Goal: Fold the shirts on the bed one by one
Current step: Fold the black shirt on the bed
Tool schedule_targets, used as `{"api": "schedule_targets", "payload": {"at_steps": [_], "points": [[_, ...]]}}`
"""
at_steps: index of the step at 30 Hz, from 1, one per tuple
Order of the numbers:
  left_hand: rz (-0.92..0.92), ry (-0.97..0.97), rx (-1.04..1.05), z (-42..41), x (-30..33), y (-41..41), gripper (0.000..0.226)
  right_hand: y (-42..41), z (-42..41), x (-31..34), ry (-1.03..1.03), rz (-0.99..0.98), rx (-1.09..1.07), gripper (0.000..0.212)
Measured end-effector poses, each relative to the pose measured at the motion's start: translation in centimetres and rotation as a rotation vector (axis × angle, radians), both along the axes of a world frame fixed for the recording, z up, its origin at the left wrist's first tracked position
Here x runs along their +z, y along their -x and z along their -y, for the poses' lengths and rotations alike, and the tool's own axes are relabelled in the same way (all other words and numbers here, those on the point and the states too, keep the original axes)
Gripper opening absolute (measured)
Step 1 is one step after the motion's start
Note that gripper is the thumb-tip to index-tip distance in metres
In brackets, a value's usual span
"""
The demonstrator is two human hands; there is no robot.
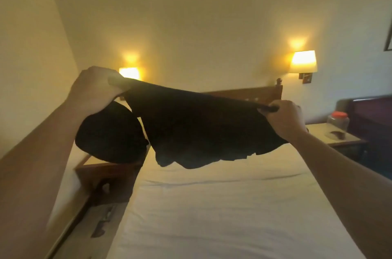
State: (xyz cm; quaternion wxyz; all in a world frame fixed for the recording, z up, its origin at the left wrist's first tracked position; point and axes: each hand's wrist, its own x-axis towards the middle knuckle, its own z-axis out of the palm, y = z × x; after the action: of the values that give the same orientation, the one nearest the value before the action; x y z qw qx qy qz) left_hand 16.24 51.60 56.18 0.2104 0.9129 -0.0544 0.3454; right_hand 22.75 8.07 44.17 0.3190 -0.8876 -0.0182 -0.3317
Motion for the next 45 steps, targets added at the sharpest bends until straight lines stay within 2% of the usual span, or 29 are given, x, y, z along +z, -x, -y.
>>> {"api": "schedule_targets", "payload": {"at_steps": [3, 5, 7, 10, 15, 18, 22, 24, 26, 28, 30, 33, 35, 38, 40, 42, 43, 45], "points": [[-0.192, -0.088, -0.051, -0.9, -9.3, 3.1, 0.010, 3.1, 0.2, -8.3, 0.055, -0.157, 0.005, 0.028], [-0.314, -0.168, -0.039, -1.3, -17.6, 5.0, 0.016, 5.4, 0.6, -15.5, 0.114, -0.288, 0.011, 0.031], [-0.433, -0.270, -0.057, -1.6, -26.8, 7.0, 0.030, 8.2, 1.2, -23.8, 0.177, -0.427, -0.007, 0.034], [-0.617, -0.407, -0.118, -1.6, -41.9, 11.6, 0.054, 14.1, 2.1, -36.5, 0.335, -0.528, -0.028, 0.021], [-0.838, -0.664, -0.245, 0.3, -63.7, 22.2, 0.073, 27.5, 4.1, -54.5, 0.505, -0.714, 0.051, 0.041], [-1.092, -0.790, -0.284, 2.4, -71.9, 28.2, 0.076, 34.4, 5.0, -61.8, 0.561, -0.877, 0.147, 0.044], [-1.225, -0.773, -0.199, 5.4, -76.6, 32.8, 0.071, 39.7, 5.1, -67.2, 0.568, -1.144, 0.279, 0.054], [-1.239, -0.817, -0.170, 7.7, -77.6, 33.0, 0.085, 40.0, 5.6, -67.8, 0.328, -1.204, 0.252, 0.045], [-1.206, -0.835, -0.208, 10.5, -78.7, 32.3, 0.094, 39.3, 6.3, -68.0, 0.093, -1.089, 0.045, 0.028], [-1.157, -0.834, -0.316, 14.3, -79.4, 31.6, 0.085, 38.1, 7.8, -68.4, -0.046, -1.015, -0.215, 0.024], [-1.107, -0.798, -0.432, 18.1, -80.1, 31.0, 0.070, 37.0, 9.3, -69.0, -0.140, -1.115, -0.361, 0.027], [-1.047, -0.743, -0.446, 22.4, -81.3, 30.0, 0.053, 35.4, 10.0, -69.5, -0.273, -1.327, -0.388, 0.035], [-1.022, -0.719, -0.433, 24.3, -81.6, 29.4, 0.048, 34.6, 10.1, -70.1, -0.387, -1.409, -0.323, 0.036], [-1.003, -0.664, -0.469, 25.5, -81.9, 28.9, 0.032, 34.3, 10.9, -70.2, -0.541, -1.405, -0.273, 0.035], [-0.991, -0.624, -0.550, 25.7, -81.5, 29.3, 0.020, 35.1, 12.1, -69.2, -0.563, -1.234, -0.340, 0.033], [-0.958, -0.589, -0.648, 25.7, -81.1, 30.3, 0.019, 37.0, 13.4, -67.7, -0.501, -1.105, -0.413, 0.036], [-0.959, -0.582, -0.684, 25.6, -80.8, 30.9, 0.020, 38.1, 13.7, -67.1, -0.433, -1.103, -0.411, 0.038], [-1.026, -0.597, -0.723, 25.9, -80.3, 31.9, 0.023, 40.1, 14.3, -67.1, -0.257, -1.248, -0.348, 0.039]]}}
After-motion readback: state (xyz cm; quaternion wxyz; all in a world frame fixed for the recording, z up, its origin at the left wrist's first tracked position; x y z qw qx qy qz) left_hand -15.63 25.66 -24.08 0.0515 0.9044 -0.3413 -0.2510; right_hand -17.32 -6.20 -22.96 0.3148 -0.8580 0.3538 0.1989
